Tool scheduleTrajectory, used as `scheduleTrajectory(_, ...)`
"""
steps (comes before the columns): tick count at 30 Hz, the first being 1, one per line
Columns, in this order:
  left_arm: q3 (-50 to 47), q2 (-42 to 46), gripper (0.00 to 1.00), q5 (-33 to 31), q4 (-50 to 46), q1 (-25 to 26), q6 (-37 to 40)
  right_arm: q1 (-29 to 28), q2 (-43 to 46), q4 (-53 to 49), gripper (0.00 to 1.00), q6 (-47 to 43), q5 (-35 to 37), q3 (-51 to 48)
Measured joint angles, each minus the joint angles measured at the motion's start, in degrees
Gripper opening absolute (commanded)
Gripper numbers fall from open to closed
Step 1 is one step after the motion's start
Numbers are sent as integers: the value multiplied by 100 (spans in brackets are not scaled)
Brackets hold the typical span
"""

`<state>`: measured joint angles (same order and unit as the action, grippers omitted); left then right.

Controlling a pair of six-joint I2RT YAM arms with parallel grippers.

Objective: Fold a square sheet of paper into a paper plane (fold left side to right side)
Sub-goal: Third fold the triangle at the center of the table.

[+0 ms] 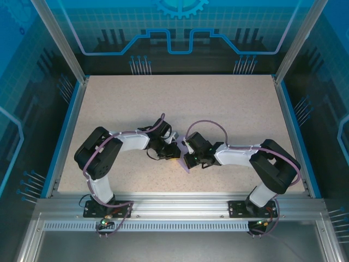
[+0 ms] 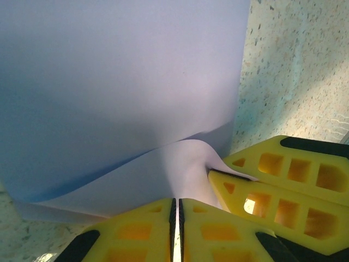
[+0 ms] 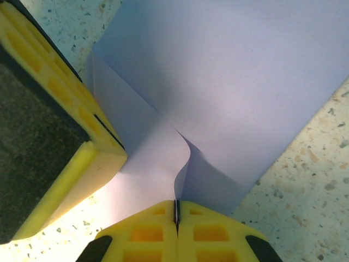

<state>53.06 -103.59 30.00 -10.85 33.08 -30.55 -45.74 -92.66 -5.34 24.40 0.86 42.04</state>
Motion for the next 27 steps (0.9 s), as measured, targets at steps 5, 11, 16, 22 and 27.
scheduleTrajectory(5, -9, 2, 13, -46, -2, 0, 0, 0, -4, -9, 0, -2, 0, 7)
scheduleTrajectory(11, -46, -4, 13, -155, -81, 0, 2, 0, -15, -2, 0, -2, 0, 9)
scheduleTrajectory(16, -48, -42, 13, -181, -83, 0, 2, 0, -28, -22, 0, 0, -2, 35)
scheduleTrajectory(22, -52, -42, 12, -192, -83, 0, 2, 0, -31, -42, 1, 2, -2, 50)
scheduleTrajectory(27, -61, -42, 12, -192, -76, 0, 2, 15, -35, -223, 15, 9, -26, 155)
